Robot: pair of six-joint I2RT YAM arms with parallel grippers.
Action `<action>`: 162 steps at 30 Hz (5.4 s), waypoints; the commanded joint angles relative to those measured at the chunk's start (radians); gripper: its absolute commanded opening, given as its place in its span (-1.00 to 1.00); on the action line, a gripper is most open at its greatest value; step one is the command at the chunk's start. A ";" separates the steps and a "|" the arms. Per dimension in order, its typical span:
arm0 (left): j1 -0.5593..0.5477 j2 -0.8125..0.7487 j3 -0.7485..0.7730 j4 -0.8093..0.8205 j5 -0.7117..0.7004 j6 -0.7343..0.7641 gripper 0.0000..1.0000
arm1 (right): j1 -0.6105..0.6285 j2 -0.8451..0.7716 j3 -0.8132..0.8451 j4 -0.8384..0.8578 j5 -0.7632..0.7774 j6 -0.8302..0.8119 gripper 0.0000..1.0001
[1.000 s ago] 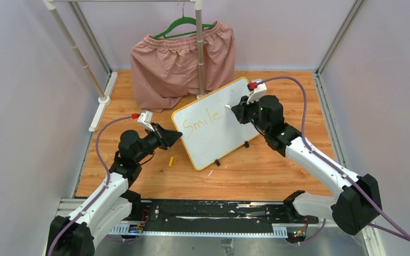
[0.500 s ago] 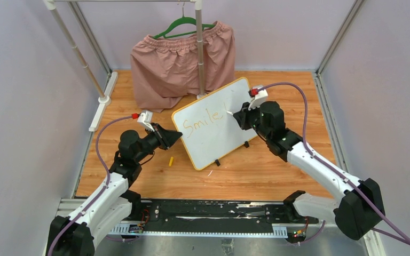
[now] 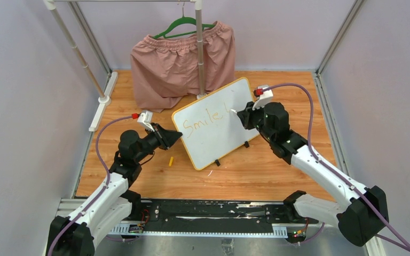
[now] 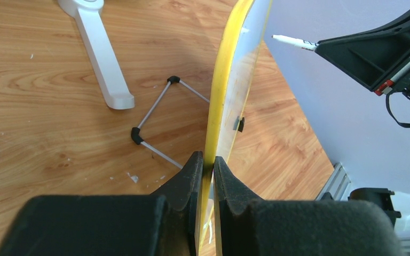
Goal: Write a sentence on the whiteboard
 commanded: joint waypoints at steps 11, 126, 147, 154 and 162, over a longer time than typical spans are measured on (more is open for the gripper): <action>0.002 -0.015 -0.004 0.023 0.007 0.000 -1.00 | -0.012 0.046 0.076 0.046 -0.014 0.008 -1.00; 0.002 -0.027 -0.005 0.023 0.009 0.002 -1.00 | -0.015 -0.039 0.085 -0.025 -0.002 0.023 -1.00; 0.002 -0.026 -0.005 0.023 0.011 -0.002 -1.00 | -0.043 0.094 0.159 0.047 -0.005 0.028 -1.00; 0.002 -0.026 -0.005 0.023 0.010 -0.001 -1.00 | -0.054 0.128 0.179 0.050 -0.007 0.025 -1.00; 0.002 -0.030 -0.004 0.023 0.012 -0.001 -1.00 | -0.056 0.134 0.153 0.040 -0.019 0.034 -1.00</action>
